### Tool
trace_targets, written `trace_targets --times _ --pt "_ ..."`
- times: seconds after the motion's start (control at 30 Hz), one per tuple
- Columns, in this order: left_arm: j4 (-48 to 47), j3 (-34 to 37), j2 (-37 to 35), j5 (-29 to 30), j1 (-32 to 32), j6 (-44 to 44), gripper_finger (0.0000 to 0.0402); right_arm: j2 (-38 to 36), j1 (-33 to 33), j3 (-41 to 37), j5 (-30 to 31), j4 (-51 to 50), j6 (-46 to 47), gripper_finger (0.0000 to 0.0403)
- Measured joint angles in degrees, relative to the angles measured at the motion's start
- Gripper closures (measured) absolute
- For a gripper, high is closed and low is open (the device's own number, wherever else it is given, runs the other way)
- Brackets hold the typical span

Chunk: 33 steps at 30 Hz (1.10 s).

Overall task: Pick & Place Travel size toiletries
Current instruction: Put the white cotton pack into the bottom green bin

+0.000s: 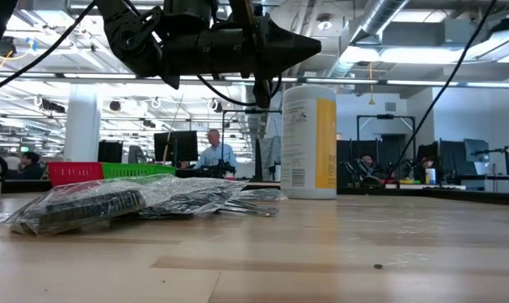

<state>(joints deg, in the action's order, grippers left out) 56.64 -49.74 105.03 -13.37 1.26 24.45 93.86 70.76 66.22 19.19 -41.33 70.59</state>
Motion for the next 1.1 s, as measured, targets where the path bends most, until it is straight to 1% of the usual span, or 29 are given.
trace_targets --times 0.07,0.3,0.47,0.57,0.93,1.1 --pt "0.0 0.0 0.0 0.0 0.0 0.01 0.0399 0.3 0.0 0.0 -1.11 0.03 0.3 0.0403" --pt "0.0 0.0 0.0 0.0 0.0 0.02 0.0399 0.38 0.0 0.0 -1.21 0.01 1.49 0.0402" --pt "0.0 0.0 0.0 0.0 0.0 0.0 0.0399 0.38 -0.01 0.0 -0.43 -0.7 4.13 0.0391" --pt "0.0 0.0 0.0 0.0 0.0 0.0 0.0399 0.38 0.0 0.0 1.73 -1.54 6.76 0.0377" --pt "-0.02 0.0 0.0 0.0 -0.01 0.0 0.0399 0.31 0.11 0.0 1.85 -2.88 7.52 0.0315" --pt "-0.02 0.0 0.0 0.0 -0.02 0.01 0.0399 -1.52 0.11 0.02 1.79 -4.38 7.52 0.0286"
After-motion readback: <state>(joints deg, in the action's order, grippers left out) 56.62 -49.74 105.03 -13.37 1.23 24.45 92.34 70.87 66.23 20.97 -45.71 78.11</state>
